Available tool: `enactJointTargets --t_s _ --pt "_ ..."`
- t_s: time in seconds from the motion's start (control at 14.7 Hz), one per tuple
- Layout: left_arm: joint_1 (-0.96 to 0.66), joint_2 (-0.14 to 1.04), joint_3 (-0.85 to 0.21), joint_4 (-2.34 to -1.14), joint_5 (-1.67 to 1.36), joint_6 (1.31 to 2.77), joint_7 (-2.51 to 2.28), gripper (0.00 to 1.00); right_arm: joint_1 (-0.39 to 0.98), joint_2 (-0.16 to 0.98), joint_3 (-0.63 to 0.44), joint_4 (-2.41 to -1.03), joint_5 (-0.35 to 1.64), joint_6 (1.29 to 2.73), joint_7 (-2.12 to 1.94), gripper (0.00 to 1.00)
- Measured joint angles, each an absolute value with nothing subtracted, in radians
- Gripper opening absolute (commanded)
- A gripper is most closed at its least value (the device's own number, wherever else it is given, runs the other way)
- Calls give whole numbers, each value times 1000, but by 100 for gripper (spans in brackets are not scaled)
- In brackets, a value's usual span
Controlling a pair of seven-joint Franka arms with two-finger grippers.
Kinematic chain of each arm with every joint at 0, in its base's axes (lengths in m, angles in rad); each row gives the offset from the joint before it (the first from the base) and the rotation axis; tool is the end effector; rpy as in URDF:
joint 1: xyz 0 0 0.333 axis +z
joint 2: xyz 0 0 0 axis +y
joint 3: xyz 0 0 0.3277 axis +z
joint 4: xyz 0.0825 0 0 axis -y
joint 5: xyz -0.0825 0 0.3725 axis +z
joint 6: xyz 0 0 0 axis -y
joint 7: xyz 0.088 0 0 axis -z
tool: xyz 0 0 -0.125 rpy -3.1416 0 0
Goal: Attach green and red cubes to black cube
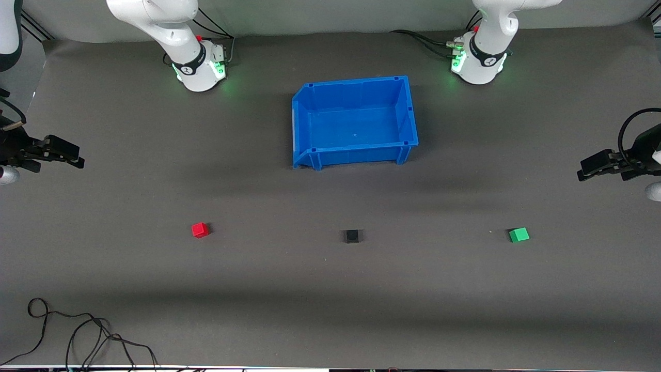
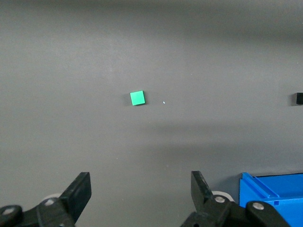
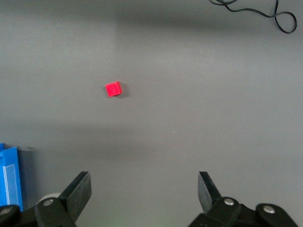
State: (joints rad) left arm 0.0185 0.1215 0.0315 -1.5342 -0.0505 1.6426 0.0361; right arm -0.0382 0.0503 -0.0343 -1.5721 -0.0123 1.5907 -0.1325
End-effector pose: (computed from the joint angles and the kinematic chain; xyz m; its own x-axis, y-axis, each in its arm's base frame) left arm 0.5857 0.0223 0.5729 0.9998 0.0174 -0.0114 0.0179 -0.9987 0.0469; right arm 0.5576 -0.0415 0.5916 0.9976 0.0602 -0.0332 0.0606 -0.9981 0.0097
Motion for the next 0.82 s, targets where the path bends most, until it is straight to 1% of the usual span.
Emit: enactJointTargets --t_s 0.41,0.55,0.82 --pt "10 121 20 -1535 -41 1642 32 96 -43 48 -34 -1572 -12 1589 -132 100" --pt "6 121 19 -1535 -31 1642 27 99 -43 48 -33 -1572 -12 1589 -132 100" --pt "7 122 19 -1551 -24 1651 17 99 -43 48 -32 -1572 -12 1588 -132 100"
